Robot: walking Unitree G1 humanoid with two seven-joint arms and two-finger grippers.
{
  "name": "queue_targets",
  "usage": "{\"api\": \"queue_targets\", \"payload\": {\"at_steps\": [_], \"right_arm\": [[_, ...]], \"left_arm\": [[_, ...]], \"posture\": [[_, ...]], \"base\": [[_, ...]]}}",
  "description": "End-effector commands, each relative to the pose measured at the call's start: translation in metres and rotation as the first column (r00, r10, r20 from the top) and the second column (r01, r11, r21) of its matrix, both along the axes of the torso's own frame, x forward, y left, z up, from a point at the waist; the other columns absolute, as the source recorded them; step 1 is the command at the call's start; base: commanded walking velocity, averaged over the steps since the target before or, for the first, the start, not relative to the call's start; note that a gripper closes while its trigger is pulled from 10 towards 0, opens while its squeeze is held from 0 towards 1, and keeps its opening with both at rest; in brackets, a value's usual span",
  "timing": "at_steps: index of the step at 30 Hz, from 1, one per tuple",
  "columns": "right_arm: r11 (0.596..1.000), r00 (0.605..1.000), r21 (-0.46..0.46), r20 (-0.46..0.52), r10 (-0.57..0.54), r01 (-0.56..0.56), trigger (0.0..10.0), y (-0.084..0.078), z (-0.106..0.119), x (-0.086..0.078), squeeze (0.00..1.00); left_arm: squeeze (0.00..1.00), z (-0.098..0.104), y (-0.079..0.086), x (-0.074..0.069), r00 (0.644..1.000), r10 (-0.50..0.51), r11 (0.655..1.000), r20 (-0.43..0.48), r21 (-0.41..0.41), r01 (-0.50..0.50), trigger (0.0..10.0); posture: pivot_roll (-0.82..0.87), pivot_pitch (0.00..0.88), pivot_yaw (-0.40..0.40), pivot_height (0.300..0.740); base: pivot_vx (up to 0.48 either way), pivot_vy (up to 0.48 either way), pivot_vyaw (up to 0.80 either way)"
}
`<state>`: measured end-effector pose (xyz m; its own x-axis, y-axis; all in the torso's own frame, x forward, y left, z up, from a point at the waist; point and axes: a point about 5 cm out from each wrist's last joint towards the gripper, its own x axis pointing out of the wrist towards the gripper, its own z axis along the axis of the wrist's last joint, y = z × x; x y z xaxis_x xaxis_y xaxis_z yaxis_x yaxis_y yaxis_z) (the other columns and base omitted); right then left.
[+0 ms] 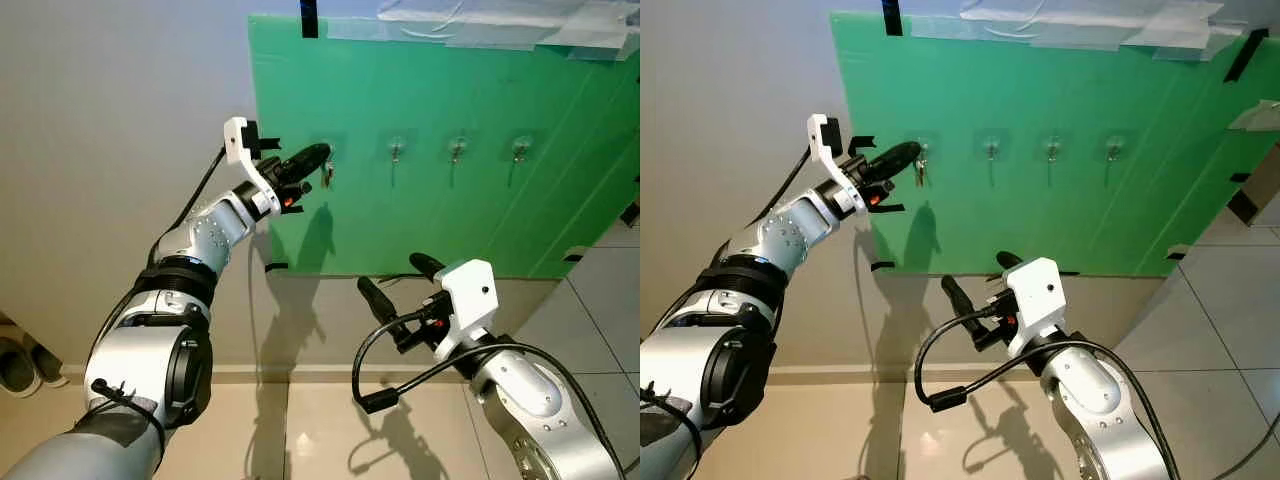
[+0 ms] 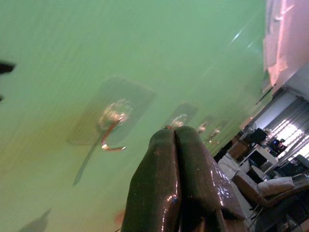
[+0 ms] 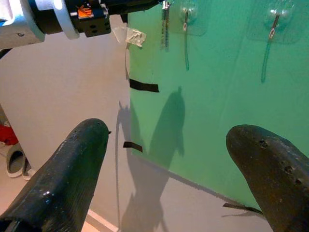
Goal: Hang keys on a hook
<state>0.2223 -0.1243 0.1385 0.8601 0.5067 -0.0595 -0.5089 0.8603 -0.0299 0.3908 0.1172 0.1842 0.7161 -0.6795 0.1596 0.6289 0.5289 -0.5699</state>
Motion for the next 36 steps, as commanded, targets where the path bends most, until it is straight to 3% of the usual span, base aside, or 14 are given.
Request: {"api": "queue_targets", "payload": {"at_steps": [1,20,28,36], "right_arm": [[1.0,1.0,-0.001,0.015,-0.002,0.002,10.0,0.001,0.001,0.001,0.0],[1.0,1.0,0.005,0.017,0.01,-0.01,10.0,0.004,-0.001,0.0,0.0],[1.0,1.0,-0.003,0.002,0.006,-0.006,10.0,0.002,0.0,-0.015,0.0],[1.0,0.999,-0.008,-0.029,-0.016,0.016,10.0,-0.002,-0.002,-0.03,0.0]], "left_arm": [[0.0,0.005,0.002,0.002,1.0,0.013,1.0,0.015,0.005,-0.013,10.0],[0.0,0.0,-0.012,0.006,0.999,0.044,0.999,-0.019,-0.026,-0.045,10.0],[0.0,0.008,-0.015,0.011,0.996,0.088,0.996,-0.013,-0.034,-0.088,10.0],[0.0,0.008,-0.007,0.013,0.987,0.159,0.986,-0.037,-0.044,-0.161,10.0]], "posture": [[-0.18,0.0,0.046,0.74],[-0.2,0.0,0.044,0.74],[-0.26,0.03,0.042,0.74],[-0.29,0.056,0.043,0.74]], "base": [[0.0,0.0,0.0],[0.0,0.0,0.0],[0.0,0.0,0.0],[0.0,0.0,0.0]]}}
